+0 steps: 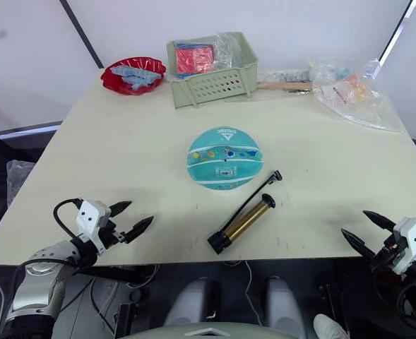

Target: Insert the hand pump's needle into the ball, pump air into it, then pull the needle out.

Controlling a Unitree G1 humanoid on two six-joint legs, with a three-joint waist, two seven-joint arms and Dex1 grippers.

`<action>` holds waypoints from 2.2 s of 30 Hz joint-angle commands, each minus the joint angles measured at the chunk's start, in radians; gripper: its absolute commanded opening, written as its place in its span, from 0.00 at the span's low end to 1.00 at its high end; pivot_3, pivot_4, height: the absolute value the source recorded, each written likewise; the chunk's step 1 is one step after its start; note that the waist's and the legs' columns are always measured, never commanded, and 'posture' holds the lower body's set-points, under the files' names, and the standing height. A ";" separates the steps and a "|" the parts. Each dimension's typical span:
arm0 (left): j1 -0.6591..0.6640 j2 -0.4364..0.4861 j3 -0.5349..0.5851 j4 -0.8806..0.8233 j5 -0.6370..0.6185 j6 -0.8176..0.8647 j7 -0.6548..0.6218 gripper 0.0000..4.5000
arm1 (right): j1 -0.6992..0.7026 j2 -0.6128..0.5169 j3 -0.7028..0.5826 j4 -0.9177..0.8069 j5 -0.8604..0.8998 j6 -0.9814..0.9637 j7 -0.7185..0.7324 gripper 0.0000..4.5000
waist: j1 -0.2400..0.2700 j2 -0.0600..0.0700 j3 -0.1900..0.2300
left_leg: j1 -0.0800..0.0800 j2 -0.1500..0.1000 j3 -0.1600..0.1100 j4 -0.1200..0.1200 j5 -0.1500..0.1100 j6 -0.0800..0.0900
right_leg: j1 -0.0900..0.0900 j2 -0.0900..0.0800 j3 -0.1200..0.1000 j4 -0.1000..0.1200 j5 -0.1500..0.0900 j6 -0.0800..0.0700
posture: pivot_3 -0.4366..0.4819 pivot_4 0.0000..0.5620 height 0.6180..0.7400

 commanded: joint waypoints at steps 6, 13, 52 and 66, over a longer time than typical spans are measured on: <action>-0.058 -0.013 -0.011 0.056 0.010 -0.050 -0.011 0.98 | 0.000 -0.021 -0.051 0.002 0.004 -0.074 0.023 1.00 | 0.003 0.000 0.000 | 0.000 0.000 0.000 0.000 0.000 0.000 | 0.000 0.000 0.000 0.000 0.000 0.000 | 0.48 0.27 0.98; -0.052 -0.001 -0.015 0.043 0.007 -0.057 -0.040 0.98 | 0.010 -0.011 -0.055 0.005 0.008 -0.089 0.036 1.00 | 0.001 0.000 0.000 | 0.000 0.000 0.000 0.000 0.000 0.000 | 0.000 0.000 0.000 0.000 0.000 0.000 | 0.48 0.27 0.98; -0.350 -0.244 -0.550 -0.302 0.169 0.531 0.194 0.51 | 0.211 -0.031 -0.101 -0.528 0.189 0.167 0.091 1.00 | 0.018 0.001 0.000 | 0.000 -0.001 -0.002 0.001 0.000 0.000 | 0.002 0.001 0.000 -0.001 0.000 0.001 | 0.48 0.27 0.98; -0.431 -0.372 -0.607 -0.171 0.227 0.538 0.269 0.51 | 0.232 -0.019 -0.103 -0.572 0.182 0.172 0.058 1.00 | 0.020 0.001 0.000 | 0.000 -0.001 -0.004 0.002 0.000 0.000 | 0.002 0.001 -0.001 -0.001 0.000 0.001 | 0.48 0.27 0.98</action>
